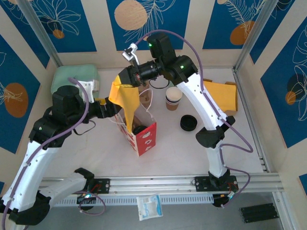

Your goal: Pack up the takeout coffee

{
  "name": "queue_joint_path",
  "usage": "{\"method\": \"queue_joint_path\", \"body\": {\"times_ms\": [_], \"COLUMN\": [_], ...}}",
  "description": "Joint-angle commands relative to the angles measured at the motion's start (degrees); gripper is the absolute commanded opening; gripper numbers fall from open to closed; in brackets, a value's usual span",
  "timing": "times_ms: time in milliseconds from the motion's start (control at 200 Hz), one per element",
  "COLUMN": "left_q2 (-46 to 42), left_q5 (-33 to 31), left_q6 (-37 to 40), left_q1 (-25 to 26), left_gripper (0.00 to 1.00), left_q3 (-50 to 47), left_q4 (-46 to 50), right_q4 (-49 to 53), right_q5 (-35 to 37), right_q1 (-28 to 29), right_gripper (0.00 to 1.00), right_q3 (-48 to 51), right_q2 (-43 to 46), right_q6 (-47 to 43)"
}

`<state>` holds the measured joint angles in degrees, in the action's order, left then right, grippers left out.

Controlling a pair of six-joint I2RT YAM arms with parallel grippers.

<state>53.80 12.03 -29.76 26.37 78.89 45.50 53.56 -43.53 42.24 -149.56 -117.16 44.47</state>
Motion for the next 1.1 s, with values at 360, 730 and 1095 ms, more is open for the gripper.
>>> {"method": "queue_joint_path", "body": {"times_ms": [360,730,1095], "left_q2": [-0.1,0.1,1.0], "left_q5": [2.6,2.2,3.1], "left_q6": [-1.5,-0.8,-0.6], "left_q1": [0.1,0.2,0.2], "left_gripper": [1.0,1.0,1.0], "left_q3": [-3.6,-7.4,-10.2], "left_q4": [-2.4,-3.7,-5.6], "right_q4": [0.0,0.4,0.7], "right_q5": [-4.2,-7.6,-8.0], "right_q1": [-1.2,-3.8,-4.9], "right_gripper": [0.0,0.0,0.0], "right_q3": [3.7,6.7,8.2], "right_q2": [1.7,0.1,-1.0], "right_q6": [-4.0,-8.1,-10.0]}}
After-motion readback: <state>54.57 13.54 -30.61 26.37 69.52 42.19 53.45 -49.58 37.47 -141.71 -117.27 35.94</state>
